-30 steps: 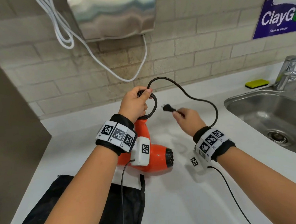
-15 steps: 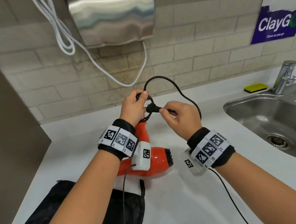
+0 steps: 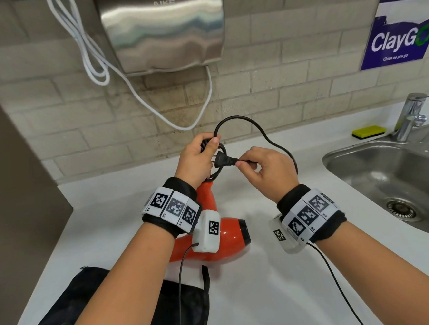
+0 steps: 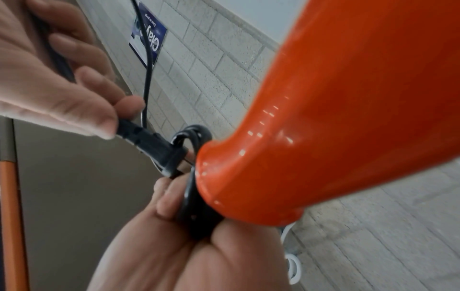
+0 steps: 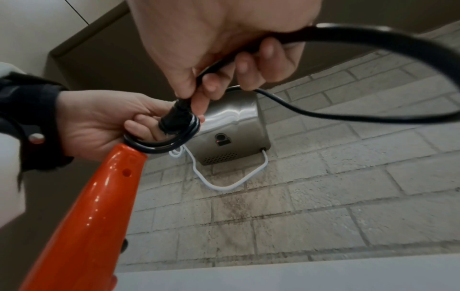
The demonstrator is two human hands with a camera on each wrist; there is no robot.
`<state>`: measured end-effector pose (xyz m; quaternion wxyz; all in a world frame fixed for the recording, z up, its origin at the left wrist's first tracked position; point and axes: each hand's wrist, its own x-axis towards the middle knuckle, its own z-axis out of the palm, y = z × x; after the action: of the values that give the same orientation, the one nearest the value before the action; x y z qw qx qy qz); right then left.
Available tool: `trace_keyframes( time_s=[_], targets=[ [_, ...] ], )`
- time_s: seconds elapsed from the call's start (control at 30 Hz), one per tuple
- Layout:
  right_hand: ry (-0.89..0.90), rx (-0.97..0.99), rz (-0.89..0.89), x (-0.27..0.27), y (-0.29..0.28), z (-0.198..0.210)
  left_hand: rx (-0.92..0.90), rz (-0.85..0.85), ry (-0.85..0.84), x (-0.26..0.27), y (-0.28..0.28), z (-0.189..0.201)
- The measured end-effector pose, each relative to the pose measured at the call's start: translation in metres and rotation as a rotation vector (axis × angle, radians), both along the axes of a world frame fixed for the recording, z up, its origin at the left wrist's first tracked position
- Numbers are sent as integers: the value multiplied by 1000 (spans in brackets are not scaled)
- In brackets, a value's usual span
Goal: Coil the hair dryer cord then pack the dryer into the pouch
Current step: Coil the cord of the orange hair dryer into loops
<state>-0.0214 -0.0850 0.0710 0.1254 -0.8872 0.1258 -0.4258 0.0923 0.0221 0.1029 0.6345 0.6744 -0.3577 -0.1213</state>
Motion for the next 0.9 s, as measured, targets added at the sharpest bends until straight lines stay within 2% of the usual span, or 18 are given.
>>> trace_keyframes(
  time_s=[0.17,0.2,0.27,0.37,0.57,0.67,0.8,0.9],
  targets=[
    [62,-124,-138,5,17,5,11,-24,-69,-5,3,2],
    [83,-94,-159,6,21,8,8,-46,-67,-8,3,3],
    [122,98,-153,12,23,14,12,-110,-45,-12,3,3],
    [25,442,19,24,20,17,38,-159,-43,-15,2,2],
    [51,698,432,39,18,10,-62,-83,20,-12,5,1],
    [124,778,581,36,15,-2,-90,-41,46,-6,8,0],
    [197,919,628,33,9,-12,-88,-31,49,-3,8,-3],
    [255,889,520,28,6,-10,-85,-47,53,-3,9,-3]
  ],
)
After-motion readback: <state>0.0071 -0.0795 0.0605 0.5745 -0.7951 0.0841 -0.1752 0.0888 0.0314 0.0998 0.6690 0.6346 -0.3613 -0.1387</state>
